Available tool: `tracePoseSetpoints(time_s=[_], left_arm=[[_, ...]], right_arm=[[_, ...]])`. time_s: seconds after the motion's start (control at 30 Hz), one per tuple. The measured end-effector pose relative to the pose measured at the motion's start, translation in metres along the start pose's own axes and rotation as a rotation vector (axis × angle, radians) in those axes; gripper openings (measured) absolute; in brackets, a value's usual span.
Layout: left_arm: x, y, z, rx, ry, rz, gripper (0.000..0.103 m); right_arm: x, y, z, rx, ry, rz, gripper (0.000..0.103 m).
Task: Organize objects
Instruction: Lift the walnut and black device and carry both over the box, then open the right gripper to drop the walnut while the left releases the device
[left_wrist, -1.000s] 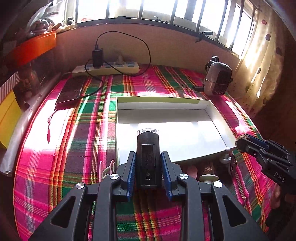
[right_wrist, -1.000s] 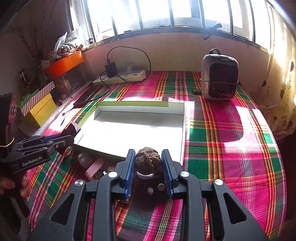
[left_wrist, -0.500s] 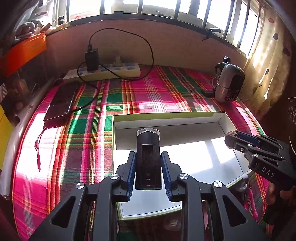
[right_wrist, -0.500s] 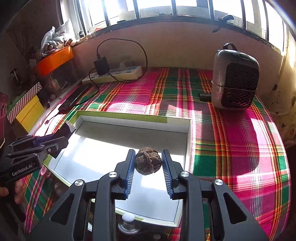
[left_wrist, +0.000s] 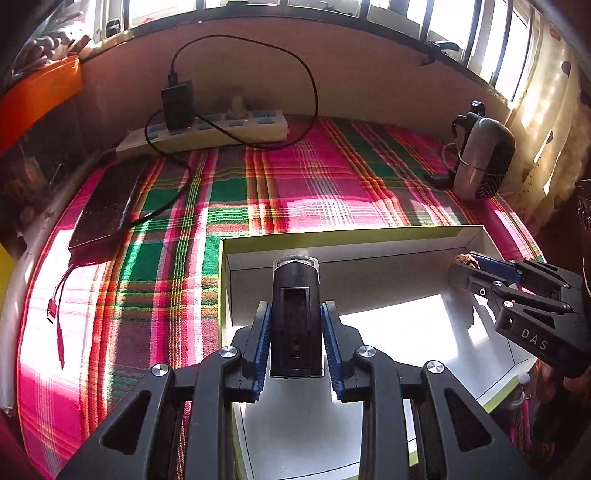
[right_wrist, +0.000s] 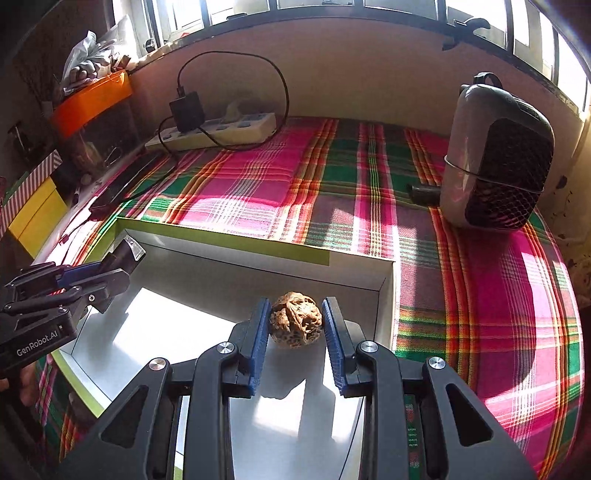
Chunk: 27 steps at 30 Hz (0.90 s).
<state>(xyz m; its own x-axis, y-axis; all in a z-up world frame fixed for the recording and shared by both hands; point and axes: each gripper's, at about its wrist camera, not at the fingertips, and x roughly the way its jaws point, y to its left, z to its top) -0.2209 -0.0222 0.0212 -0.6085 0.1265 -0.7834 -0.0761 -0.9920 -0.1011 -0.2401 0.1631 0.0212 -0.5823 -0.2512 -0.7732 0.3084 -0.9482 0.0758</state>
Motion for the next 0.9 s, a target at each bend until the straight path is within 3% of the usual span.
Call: tracePoseSetpoints(time_s=[0.9], left_arm=[[0.0084, -0.0061, 0.0021, 0.029, 0.0, 0.025, 0.025]], right_arm=[[0.01, 0.0078, 0.0024, -0.044, 0.003, -0.053, 0.03]])
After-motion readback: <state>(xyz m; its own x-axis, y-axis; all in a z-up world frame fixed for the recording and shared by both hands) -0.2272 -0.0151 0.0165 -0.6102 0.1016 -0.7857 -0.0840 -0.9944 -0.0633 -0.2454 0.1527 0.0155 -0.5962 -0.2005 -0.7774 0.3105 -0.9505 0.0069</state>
